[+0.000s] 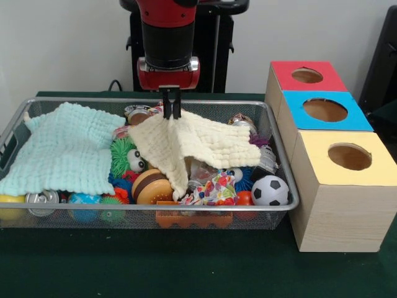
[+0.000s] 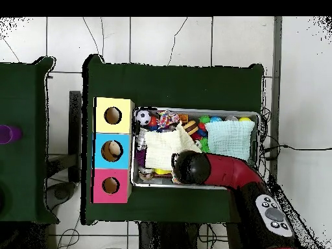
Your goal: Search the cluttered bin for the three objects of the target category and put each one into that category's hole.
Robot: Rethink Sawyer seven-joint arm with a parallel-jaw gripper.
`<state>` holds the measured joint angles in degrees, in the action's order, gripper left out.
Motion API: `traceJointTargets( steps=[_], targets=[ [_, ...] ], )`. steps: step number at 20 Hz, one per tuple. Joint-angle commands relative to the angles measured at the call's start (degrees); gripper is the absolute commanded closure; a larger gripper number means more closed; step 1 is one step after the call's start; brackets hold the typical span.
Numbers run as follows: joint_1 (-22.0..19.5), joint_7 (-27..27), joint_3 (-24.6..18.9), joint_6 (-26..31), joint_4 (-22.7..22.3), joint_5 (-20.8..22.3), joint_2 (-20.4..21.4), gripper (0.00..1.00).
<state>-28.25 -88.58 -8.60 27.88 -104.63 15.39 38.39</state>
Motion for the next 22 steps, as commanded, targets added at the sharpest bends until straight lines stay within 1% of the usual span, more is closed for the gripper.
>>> traceJointTargets(
  steps=[1,8,17,22],
  targets=[
    [-3.3,2.7,-6.9,7.2,0.1,-0.9,0.6,1.0],
    [-5.8,5.3,-8.8,10.7,1.4,-0.1,0.9,1.0],
    [-10.2,11.3,-10.8,20.1,6.7,1.9,1.9,1.0],
    [-13.9,15.2,-13.4,23.5,9.1,3.4,1.0,1.0]
  ],
)
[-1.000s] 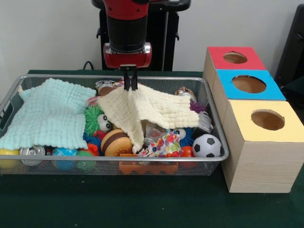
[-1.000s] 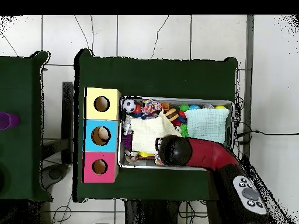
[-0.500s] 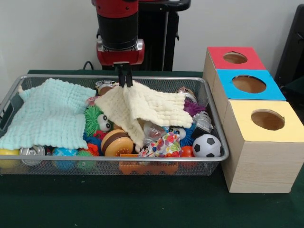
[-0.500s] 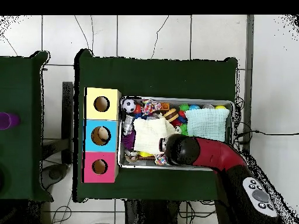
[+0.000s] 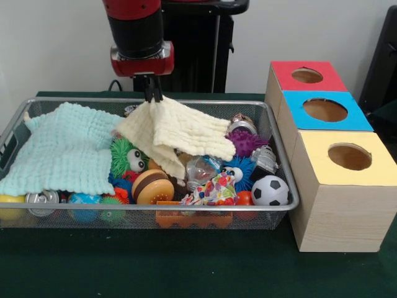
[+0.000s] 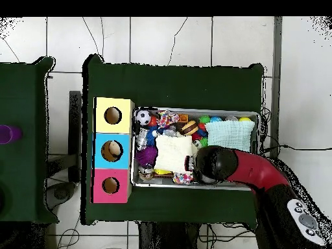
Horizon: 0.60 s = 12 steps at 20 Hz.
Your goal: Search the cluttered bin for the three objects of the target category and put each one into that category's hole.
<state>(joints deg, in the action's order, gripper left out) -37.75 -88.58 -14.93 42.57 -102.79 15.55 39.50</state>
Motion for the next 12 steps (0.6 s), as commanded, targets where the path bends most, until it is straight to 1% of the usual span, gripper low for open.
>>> traceJointTargets(
  steps=[1,6,12],
  targets=[
    [-4.9,15.8,-7.6,9.3,7.7,3.6,-0.5,1.0],
    [-7.3,18.6,-10.0,12.4,10.4,5.3,-1.7,1.0],
    [-9.4,20.5,-12.3,15.5,13.5,8.0,-2.4,1.0]
  ],
)
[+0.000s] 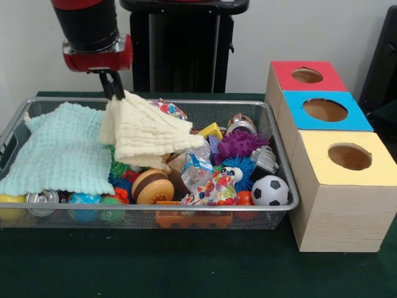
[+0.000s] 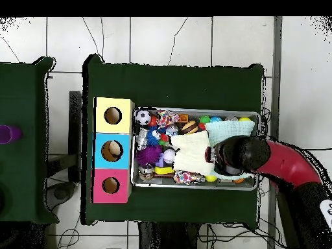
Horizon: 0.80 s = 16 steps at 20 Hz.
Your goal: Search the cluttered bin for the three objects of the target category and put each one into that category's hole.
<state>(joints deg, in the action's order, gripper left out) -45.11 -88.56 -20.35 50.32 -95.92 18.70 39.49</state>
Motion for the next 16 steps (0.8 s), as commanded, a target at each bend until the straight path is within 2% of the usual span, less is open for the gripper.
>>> traceJointTargets(
  steps=[1,10,16],
  targets=[
    [-2.4,20.8,-7.4,8.0,7.1,5.4,-2.6,1.0],
    [-5.3,23.2,-10.6,10.5,10.6,9.2,-3.8,1.0],
    [-6.9,19.9,-12.2,5.8,7.3,10.3,-3.4,1.0]
  ],
)
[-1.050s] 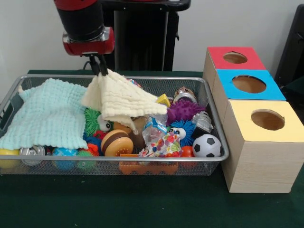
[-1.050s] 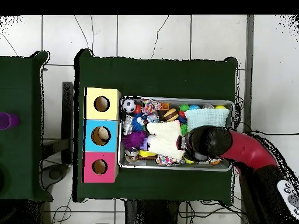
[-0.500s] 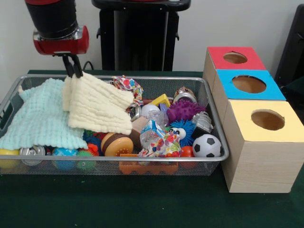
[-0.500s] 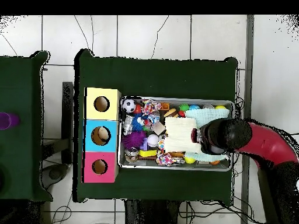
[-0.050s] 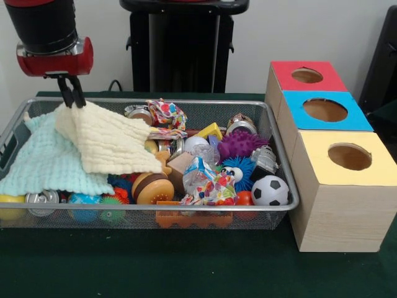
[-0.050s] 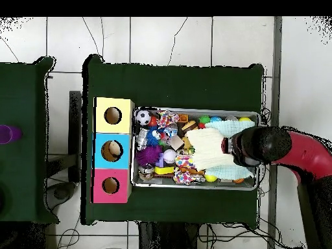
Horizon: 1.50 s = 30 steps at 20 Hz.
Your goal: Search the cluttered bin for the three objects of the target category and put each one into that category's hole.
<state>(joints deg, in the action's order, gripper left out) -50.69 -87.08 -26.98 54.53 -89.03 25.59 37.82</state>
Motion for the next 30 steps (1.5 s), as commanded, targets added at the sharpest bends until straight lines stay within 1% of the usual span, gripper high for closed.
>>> traceJointTargets(
  steps=[1,5,10,13,17,18,24,30],
  targets=[
    [-1.5,17.9,-5.8,1.2,-0.2,3.5,-1.4,1.0],
    [-1.5,16.8,-6.3,-0.1,-0.8,4.5,-0.5,1.0],
    [-1.6,13.8,-6.6,-2.8,-2.1,4.8,-1.1,1.0],
    [-1.5,12.2,-6.5,-4.1,-3.8,5.3,0.3,1.0],
    [-1.5,10.6,-6.6,-4.4,-4.4,5.3,0.4,1.0],
    [-1.6,10.0,-6.7,-4.6,-4.6,5.4,0.4,0.0],
    [-1.5,11.3,-7.1,-3.7,-4.9,5.9,0.6,0.0],
    [-1.2,9.3,-7.2,-5.1,-5.7,5.3,1.0,0.0]
  ],
)
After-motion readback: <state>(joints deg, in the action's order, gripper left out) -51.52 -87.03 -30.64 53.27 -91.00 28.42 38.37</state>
